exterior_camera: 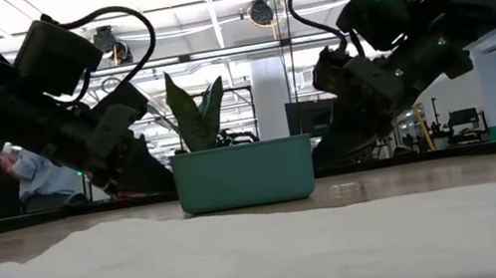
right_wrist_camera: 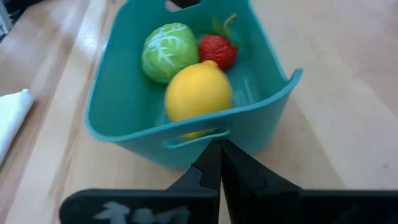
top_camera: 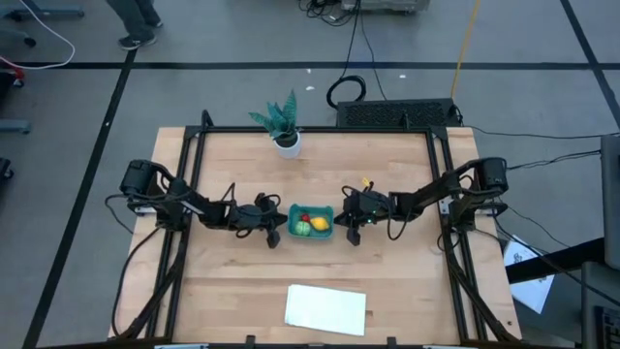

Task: Pick and placing Produce into tupperware
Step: Adjust the blue container

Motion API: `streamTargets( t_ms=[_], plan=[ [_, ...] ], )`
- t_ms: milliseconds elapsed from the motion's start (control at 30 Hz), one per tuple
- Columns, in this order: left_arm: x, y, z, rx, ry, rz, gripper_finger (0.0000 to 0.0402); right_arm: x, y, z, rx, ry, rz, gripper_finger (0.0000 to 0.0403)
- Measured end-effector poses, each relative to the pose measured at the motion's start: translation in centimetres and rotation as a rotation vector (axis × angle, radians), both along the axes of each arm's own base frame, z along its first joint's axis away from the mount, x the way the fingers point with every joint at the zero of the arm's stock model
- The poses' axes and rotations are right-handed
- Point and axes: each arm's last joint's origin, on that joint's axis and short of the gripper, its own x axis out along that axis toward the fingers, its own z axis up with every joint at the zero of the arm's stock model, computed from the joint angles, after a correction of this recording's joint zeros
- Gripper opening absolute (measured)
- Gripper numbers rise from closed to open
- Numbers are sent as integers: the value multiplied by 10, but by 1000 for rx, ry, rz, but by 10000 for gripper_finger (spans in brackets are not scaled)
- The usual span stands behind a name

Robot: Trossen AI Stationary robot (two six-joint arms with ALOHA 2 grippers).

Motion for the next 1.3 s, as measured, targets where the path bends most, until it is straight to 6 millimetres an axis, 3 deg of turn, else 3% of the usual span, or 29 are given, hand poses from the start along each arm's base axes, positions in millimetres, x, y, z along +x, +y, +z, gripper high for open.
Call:
streamTargets(
  t_ms=[1300],
  plan=[
    [0,0,0,15,0,19,0,0,-2,0,21,6,-17,0]
  ],
)
